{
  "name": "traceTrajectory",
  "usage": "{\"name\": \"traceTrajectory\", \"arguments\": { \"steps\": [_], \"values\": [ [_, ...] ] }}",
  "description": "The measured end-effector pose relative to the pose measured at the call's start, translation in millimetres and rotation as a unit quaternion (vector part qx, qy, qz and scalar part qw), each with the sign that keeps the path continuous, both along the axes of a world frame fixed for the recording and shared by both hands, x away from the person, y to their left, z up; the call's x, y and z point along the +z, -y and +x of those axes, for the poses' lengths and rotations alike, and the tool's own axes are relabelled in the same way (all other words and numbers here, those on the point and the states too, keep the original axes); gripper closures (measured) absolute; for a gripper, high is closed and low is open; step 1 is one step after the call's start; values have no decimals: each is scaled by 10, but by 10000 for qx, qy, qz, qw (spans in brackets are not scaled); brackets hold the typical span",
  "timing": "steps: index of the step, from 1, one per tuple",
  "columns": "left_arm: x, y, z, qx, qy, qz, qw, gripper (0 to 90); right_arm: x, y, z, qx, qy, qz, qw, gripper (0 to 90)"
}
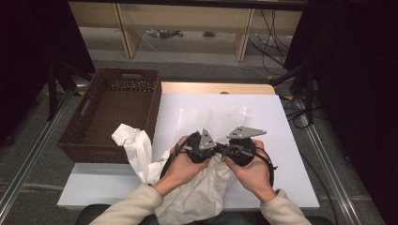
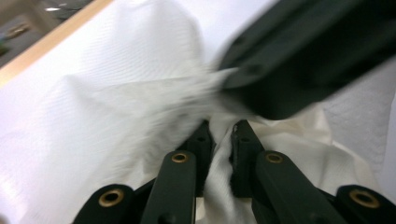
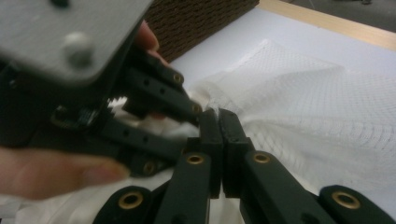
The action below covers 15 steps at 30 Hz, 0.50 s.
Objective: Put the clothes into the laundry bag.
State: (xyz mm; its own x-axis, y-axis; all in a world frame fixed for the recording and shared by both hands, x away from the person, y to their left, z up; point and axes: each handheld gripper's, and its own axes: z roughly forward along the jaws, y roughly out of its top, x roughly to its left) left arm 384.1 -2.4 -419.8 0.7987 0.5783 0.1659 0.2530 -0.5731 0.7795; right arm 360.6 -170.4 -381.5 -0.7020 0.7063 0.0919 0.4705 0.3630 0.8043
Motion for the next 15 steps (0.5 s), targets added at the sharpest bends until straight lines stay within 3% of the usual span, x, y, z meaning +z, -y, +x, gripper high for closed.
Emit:
{"name": "traceTrajectory", "arguments": {
  "steps": [2, 4, 6, 9, 11, 12, 15],
  "values": [
    [21, -34, -5, 125, 47, 59, 9999, 814, -3, 2, 14, 13, 16, 83, 10000, 900],
    [40, -81, -2, 212, 74, 103, 9997, 814, 16, 61, 27, -146, 43, -21, 9999, 900],
    [42, -116, -3, 320, 56, 109, 9994, 814, -8, 107, 71, -107, 61, -74, 9999, 900],
    [-12, -101, 13, 333, 72, 120, 9993, 812, -33, 91, 58, -238, -59, -86, 9997, 900],
    [-40, -88, 13, 319, 94, 142, 9993, 795, -47, 63, 61, -140, -43, -179, 9997, 900],
    [-32, -86, 5, 269, 56, 168, 9995, 765, -61, 52, 72, -59, 76, -195, 9998, 900],
    [17, -103, -44, 171, 4, 158, 9997, 529, -58, 76, 69, -186, -53, -182, 9996, 900]
  ]
}}
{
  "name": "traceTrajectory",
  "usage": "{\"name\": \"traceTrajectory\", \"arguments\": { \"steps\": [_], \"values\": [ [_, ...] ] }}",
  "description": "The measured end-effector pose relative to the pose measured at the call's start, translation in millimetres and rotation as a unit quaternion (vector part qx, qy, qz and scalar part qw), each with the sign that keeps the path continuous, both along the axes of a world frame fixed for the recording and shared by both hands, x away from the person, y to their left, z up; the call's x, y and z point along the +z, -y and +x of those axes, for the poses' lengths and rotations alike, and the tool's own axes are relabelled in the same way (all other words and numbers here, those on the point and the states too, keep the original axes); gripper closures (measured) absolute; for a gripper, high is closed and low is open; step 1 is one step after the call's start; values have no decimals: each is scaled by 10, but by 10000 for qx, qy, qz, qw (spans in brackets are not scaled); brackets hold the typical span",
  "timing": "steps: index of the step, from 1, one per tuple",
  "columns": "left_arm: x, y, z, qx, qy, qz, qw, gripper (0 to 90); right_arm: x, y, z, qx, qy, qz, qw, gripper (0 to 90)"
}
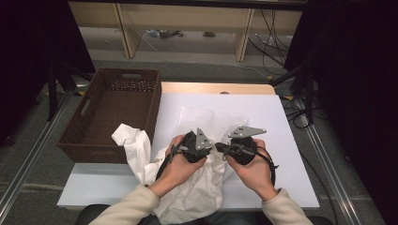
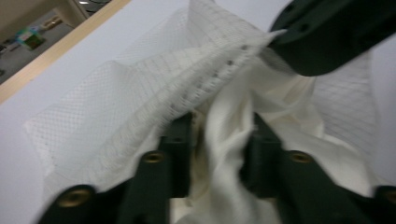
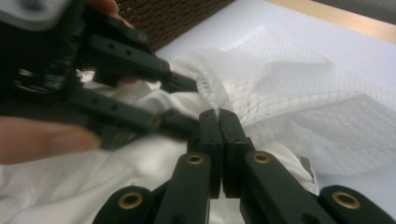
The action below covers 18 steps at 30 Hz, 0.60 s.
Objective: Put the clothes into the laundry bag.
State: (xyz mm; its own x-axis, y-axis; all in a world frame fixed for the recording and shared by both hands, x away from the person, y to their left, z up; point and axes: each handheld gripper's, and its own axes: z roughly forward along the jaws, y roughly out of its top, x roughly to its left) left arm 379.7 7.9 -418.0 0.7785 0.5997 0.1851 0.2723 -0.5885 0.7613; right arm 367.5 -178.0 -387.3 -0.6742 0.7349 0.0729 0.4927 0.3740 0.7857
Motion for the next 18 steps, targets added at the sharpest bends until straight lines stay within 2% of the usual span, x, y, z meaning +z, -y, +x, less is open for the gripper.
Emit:
{"name": "traceTrajectory", "arguments": {
  "steps": [1, 2, 5, 6, 7, 8, 10, 12, 13, 15, 16, 17, 18],
  "values": [
    [14, -14, -39, -10, 33, -41, 10000, 461, 5, 24, 17, 42, 38, -29, 10000, 900],
    [29, -38, -68, -22, 82, 30, 10000, 419, 9, 35, 24, 12, 32, 4, 10000, 900],
    [24, -97, -109, 15, 33, 110, 9999, 311, 23, 51, 33, 9, 48, -27, 10000, 900],
    [7, -116, -102, 41, -17, 69, 10000, 295, 14, 45, 42, 51, 74, -8, 10000, 900],
    [-17, -135, -87, 94, -85, 33, 9999, 284, 22, 41, 22, -41, -35, -12, 10000, 900],
    [-45, -146, -71, 135, -209, 5, 9997, 282, 18, 37, 20, -4, -35, -25, 10000, 900],
    [-105, -154, -34, 123, -561, 40, 9983, 294, 16, 34, 23, 26, -25, -42, 10000, 900],
    [-185, -117, -12, 182, -724, 12, 9972, 370, 9, 31, 28, 4, -67, -53, 10000, 900],
    [-215, -90, -9, 169, -759, 63, 9970, 406, 0, 35, 38, 22, -29, -83, 10000, 900],
    [-242, -33, -16, 159, -789, 176, 9966, 518, -28, 34, 48, 48, -55, -128, 9999, 900],
    [-240, -19, -12, 113, -777, 230, 9966, 573, -30, 24, 36, -45, -139, -120, 9998, 900],
    [-238, -11, -10, 145, -852, 168, 9961, 651, -32, 26, 39, -50, -199, -109, 9997, 900],
    [-222, -24, 1, 127, -885, 158, 9959, 703, -40, 34, 62, 51, -77, -124, 9999, 900]
  ]
}}
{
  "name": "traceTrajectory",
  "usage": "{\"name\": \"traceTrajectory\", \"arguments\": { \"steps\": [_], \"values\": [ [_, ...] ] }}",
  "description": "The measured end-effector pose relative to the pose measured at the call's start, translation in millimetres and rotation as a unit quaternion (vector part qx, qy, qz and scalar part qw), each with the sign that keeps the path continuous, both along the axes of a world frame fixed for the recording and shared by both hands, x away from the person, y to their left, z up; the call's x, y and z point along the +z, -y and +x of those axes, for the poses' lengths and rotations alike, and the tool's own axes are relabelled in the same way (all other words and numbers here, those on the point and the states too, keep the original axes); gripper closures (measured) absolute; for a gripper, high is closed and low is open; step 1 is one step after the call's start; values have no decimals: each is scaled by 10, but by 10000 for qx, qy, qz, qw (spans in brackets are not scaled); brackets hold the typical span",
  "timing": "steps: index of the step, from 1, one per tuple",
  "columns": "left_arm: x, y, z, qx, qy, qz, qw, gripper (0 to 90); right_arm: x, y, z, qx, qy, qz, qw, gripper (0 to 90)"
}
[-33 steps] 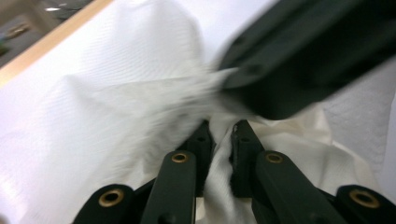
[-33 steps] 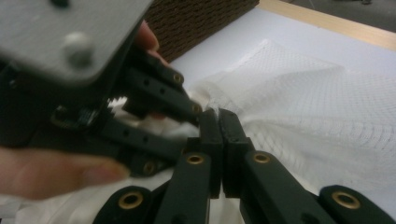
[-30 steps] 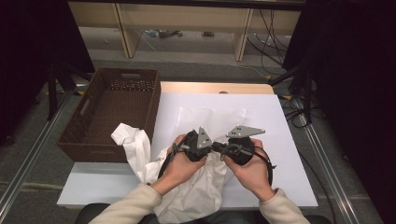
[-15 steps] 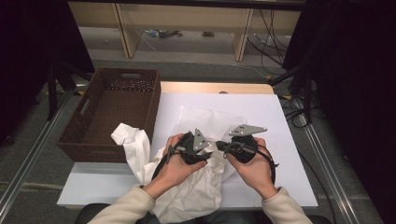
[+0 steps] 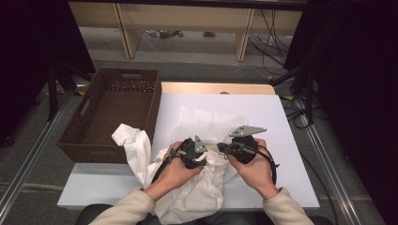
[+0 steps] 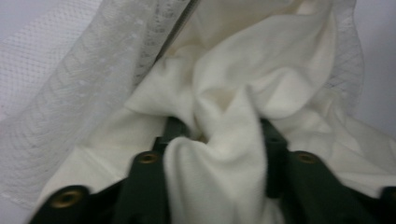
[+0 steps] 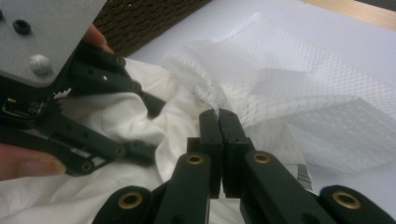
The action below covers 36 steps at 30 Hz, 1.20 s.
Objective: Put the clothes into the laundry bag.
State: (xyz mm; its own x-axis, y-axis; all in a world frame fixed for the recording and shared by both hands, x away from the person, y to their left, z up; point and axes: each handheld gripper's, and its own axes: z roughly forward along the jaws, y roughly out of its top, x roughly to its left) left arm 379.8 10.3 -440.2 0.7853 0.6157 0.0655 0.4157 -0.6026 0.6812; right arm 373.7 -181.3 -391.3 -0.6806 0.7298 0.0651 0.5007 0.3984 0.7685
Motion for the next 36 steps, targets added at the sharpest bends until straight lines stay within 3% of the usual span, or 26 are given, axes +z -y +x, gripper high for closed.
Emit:
{"name": "traceTrajectory", "arguments": {
  "steps": [3, 9, 12, 15, 16, 18, 19, 22, 24, 26, 28, 29, 33, 35, 36],
  "values": [
    [103, -72, 14, 279, -197, -393, 9986, 792, 9, 10, -12, -68, 4, -1, 10000, 900],
    [317, -101, -63, 474, 84, -965, 9942, 820, 72, -46, -69, 37, 194, 136, 9997, 900],
    [318, -26, -66, 435, 269, -944, 9942, 818, 96, -84, -109, 25, 101, 264, 9996, 900],
    [244, 56, -8, 403, 452, -648, 9961, 815, 80, -108, -122, 118, -9, 469, 9988, 900],
    [197, 77, 26, 424, 462, -545, 9965, 813, 81, -106, -115, 198, 118, 339, 9992, 900],
    [100, 99, 98, 464, 401, -518, 9968, 807, 75, -132, -134, 139, -40, 414, 9990, 900],
    [83, 100, 112, 325, 388, -399, 9979, 797, 61, -123, -125, 165, -17, 317, 9994, 900],
    [107, 134, 50, 248, 532, -425, 9974, 675, 20, -104, -94, 89, -116, 378, 9992, 900],
    [171, 111, -24, 110, 537, -404, 9977, 533, 28, -82, -72, 55, 24, 394, 9992, 900],
    [259, 38, -116, -83, 590, -381, 9975, 430, 62, -34, -68, 5, 10, 372, 9993, 900],
    [361, -71, -197, -177, 503, -468, 9975, 351, 74, 1, -54, -30, 63, 387, 9992, 900],
    [409, -129, -237, -173, 387, -670, 9969, 324, 76, 19, -41, -32, 101, 351, 9993, 900],
    [636, -525, -299, 270, 711, -775, 9941, 284, 66, 20, -37, -76, 67, 323, 9994, 900],
    [713, -748, -285, 488, 818, -615, 9935, 282, 61, 10, -27, -48, 97, 297, 9995, 900],
    [735, -862, -268, 665, 887, -390, 9931, 283, 59, 9, -23, -39, 127, 286, 9995, 900]
  ]
}}
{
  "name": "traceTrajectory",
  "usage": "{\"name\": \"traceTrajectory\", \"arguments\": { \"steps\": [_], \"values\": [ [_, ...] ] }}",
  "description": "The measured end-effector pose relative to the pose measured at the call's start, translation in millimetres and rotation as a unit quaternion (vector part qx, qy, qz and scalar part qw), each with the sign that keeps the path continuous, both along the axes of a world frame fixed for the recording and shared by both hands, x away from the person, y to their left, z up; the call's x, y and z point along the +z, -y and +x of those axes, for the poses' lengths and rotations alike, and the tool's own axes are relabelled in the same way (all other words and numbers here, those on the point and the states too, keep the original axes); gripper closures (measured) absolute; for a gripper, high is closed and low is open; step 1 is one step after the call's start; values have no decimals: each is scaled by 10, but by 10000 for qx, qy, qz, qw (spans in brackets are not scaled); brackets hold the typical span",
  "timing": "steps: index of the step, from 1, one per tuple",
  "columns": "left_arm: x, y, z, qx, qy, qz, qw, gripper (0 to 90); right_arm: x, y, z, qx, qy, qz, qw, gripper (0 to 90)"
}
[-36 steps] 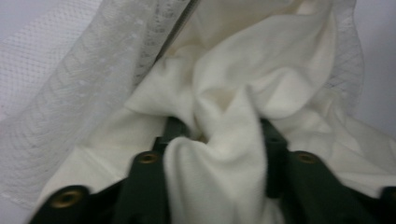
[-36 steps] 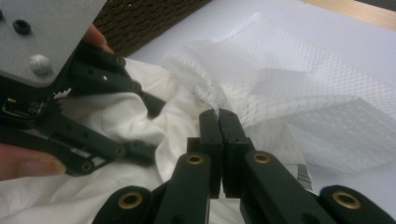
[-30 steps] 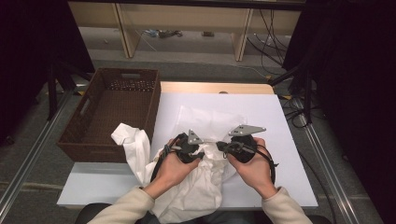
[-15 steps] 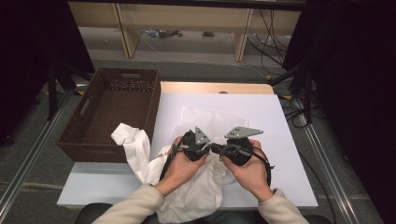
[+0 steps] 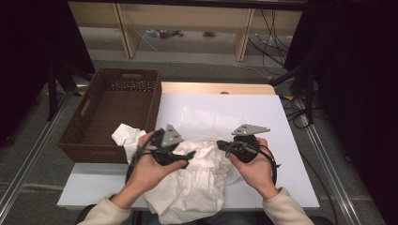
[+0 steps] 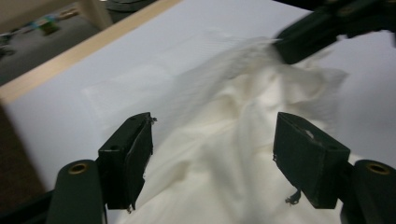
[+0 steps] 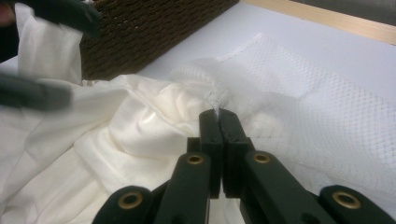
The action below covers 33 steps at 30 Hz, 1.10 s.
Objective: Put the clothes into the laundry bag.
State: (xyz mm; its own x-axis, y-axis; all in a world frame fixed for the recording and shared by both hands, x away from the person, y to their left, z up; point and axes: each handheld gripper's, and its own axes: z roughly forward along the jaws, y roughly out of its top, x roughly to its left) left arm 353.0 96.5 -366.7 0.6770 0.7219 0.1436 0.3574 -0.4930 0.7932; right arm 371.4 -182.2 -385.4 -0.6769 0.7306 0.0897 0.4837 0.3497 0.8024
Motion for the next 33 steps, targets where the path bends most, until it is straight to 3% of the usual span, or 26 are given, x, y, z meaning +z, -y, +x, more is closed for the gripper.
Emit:
{"name": "traceTrajectory", "arguments": {
  "steps": [2, 3, 6, 10, 14, 16, 22, 25, 27, 33],
  "values": [
    [-1, -194, 26, 562, -6, 381, 9977, 288, -1, -3, 0, 11, -7, -1, 10000, 900],
    [-21, -286, 66, 728, 31, 430, 9964, 292, 8, -6, -12, -63, -70, 17, 10000, 900],
    [-80, -481, 143, 1188, -39, 585, 9912, 295, 3, 3, 5, -15, 30, -23, 10000, 900],
    [-182, -600, 227, 1612, -306, 647, 9843, 316, 0, 3, 7, -2, 33, -20, 10000, 900],
    [-305, -661, 306, 1638, -576, 542, 9833, 393, 3, 3, 2, -9, -12, -26, 10000, 900],
    [-323, -675, 319, 1560, -631, 437, 9848, 447, 4, 2, 0, -14, -22, -26, 10000, 900],
    [-285, -636, 287, 1381, -564, 459, 9877, 620, 7, 3, 2, -10, -25, -10, 10000, 900],
    [-276, -634, 281, 1384, -506, 390, 9883, 651, 10, -5, -12, -67, -117, 45, 9999, 900],
    [-253, -636, 263, 1451, -527, 438, 9870, 668, 10, -5, -11, -69, -122, 45, 9999, 900],
    [-219, -631, 242, 1493, -445, 402, 9870, 697, 10, -4, -7, -63, -132, 50, 9999, 900]
  ]
}}
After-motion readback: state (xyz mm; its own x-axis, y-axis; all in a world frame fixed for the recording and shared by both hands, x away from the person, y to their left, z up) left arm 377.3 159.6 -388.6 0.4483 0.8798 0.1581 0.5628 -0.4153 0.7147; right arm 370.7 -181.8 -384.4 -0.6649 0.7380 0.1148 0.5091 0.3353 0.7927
